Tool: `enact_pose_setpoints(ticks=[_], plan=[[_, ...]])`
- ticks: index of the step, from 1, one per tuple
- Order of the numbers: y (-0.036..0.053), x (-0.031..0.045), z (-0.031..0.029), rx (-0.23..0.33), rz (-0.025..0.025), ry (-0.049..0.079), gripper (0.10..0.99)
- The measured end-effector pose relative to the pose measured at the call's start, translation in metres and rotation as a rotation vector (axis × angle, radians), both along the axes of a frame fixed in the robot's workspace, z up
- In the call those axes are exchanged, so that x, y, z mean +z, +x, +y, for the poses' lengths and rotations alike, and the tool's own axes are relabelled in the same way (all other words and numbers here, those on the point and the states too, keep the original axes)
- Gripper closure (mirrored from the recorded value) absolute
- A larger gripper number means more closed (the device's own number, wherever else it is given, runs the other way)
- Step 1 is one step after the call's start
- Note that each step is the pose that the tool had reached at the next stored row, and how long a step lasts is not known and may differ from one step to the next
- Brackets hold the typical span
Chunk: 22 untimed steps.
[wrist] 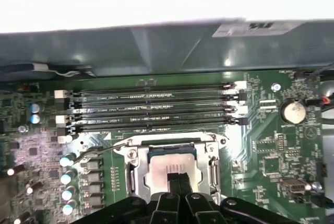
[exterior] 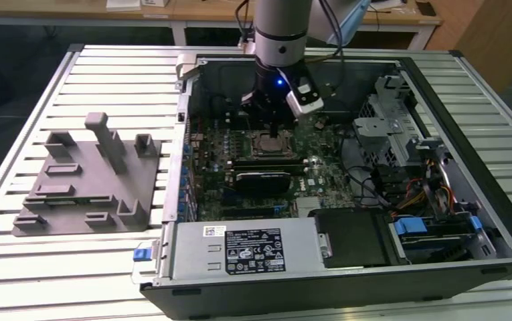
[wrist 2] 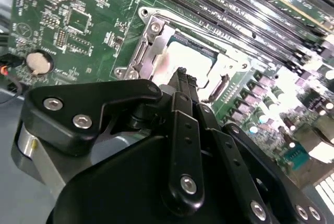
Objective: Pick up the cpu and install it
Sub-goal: 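Close the cpu cover, then install the first cpu locking lever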
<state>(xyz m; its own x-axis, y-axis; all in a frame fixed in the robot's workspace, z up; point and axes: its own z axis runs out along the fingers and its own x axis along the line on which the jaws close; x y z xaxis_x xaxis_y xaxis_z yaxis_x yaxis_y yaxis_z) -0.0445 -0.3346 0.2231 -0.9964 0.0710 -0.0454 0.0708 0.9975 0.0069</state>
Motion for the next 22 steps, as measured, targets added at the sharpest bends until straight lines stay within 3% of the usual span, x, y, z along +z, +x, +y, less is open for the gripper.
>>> enact_pose_setpoints(ticks=[5, 16, 22], plan=[[0.0000, 0.0099, 0.0000, 0.000, 0.0001, 0.000, 0.980], [0.0000, 0.0104, 0.0000, 0.000, 0.0001, 0.000, 0.980], [-0.0045, 0.0104, 0.0000, 0.000, 0.0000, 0.000, 0.980]])
